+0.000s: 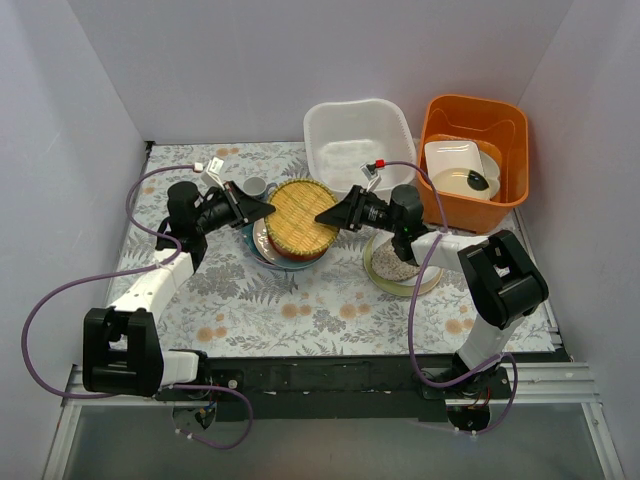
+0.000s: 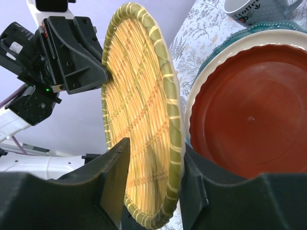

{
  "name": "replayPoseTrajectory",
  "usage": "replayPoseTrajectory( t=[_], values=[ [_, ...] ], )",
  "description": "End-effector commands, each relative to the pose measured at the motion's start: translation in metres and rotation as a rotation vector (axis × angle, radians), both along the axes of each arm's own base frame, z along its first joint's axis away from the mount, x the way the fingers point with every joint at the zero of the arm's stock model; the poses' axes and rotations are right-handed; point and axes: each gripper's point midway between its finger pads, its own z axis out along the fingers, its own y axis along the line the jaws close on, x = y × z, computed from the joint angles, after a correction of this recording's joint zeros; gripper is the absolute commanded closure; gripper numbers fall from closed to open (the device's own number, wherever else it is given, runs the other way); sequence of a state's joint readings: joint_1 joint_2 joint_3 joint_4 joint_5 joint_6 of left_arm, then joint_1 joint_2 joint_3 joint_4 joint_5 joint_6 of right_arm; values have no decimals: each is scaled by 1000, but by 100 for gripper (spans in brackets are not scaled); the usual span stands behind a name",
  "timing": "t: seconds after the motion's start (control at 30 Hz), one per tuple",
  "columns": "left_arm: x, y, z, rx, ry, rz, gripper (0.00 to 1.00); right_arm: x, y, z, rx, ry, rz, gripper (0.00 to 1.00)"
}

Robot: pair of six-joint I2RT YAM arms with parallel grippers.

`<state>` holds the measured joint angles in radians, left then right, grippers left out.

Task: Place the plates into the plastic bin on the countertop
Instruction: Pick up the plate at the center of the board.

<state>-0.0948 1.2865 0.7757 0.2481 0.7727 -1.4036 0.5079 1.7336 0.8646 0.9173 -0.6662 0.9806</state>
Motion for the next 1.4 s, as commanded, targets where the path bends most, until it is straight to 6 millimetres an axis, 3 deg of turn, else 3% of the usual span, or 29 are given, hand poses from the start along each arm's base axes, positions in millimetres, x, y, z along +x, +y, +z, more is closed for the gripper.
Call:
replayPoseTrajectory(
  t=[0.0, 0.07, 0.2, 0.3, 0.67, 0.93, 1.07, 1.3, 1.37],
  values=[
    [-5, -3, 16, -25, -61, -28, 100, -11, -2, 23, 64, -69, 37, 56],
    [-5, -3, 15, -26, -55, -27, 100, -11, -4, 24, 63, -82, 31, 61],
    [-4, -2, 15, -25, -57, -22, 100, -14, -3, 28, 62, -102, 50, 89],
    [-4, -3, 15, -23, -62, -26, 100, -15, -2, 29, 64, -105, 58, 99],
    [4, 5, 8, 49, -47, 20, 99, -10, -7, 37, -16, -168, 19, 99],
    [12, 13, -1, 103, -20, 71, 64, -4, -11, 49, -84, -227, -17, 99],
    [15, 15, -4, 120, -16, 84, 35, -2, -12, 53, -106, -226, -18, 99],
    [20, 22, -7, 162, -10, 119, 2, 1, -12, 57, -119, -227, -24, 99],
    [21, 23, -7, 174, -8, 124, 2, 2, -11, 59, -125, -228, -26, 99]
  ],
)
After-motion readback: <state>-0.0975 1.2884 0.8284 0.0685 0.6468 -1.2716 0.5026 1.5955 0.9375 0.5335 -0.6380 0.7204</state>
